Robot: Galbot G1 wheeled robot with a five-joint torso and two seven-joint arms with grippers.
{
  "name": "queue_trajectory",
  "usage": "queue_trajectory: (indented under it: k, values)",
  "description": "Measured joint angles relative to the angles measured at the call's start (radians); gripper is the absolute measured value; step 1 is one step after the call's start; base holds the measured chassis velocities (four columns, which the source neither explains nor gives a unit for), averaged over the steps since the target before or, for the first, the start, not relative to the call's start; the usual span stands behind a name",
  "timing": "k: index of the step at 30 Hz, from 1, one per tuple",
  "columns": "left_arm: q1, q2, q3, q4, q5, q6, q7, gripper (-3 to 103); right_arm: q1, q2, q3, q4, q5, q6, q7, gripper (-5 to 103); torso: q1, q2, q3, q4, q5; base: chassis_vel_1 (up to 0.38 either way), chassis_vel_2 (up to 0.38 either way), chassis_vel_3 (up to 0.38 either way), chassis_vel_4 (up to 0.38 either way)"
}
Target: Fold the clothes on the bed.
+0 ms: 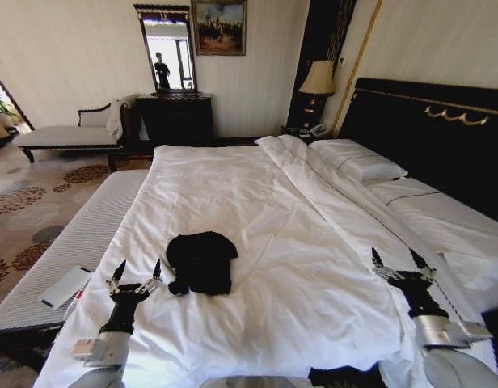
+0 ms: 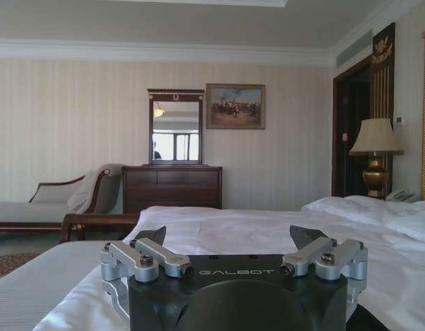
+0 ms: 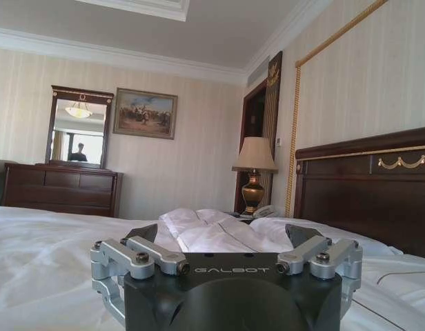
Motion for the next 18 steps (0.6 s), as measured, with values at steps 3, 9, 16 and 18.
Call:
queue_trajectory:
  k: [3, 9, 16, 18]
  values:
    - [-0.002, 0.005, 0.000, 0.000, -0.001, 0.001, -0.002, 100, 0.004, 0.010, -0.016, -0.002, -0.023, 0.000, 0.002, 100, 0.000, 0.000, 0.000, 0.0000, 0.0000, 0.000, 0.000, 0.000, 0.000]
    - [-0.003, 0.018, 0.001, 0.002, -0.002, 0.004, -0.003, 100, 0.003, 0.026, -0.025, -0.015, -0.034, 0.004, 0.002, 100, 0.000, 0.000, 0.000, -0.0001, 0.0000, 0.000, 0.000, 0.000, 0.000]
    - [-0.008, 0.024, 0.009, 0.003, -0.003, 0.005, -0.005, 100, -0.009, 0.040, -0.020, -0.042, -0.053, 0.021, -0.002, 100, 0.000, 0.000, 0.000, 0.0000, 0.0001, 0.000, 0.000, 0.000, 0.000]
    - [-0.011, 0.028, 0.009, 0.003, -0.003, 0.006, -0.005, 100, -0.015, 0.044, -0.015, -0.045, -0.053, 0.025, -0.004, 100, 0.000, 0.000, 0.000, -0.0001, 0.0000, 0.000, 0.000, 0.000, 0.000]
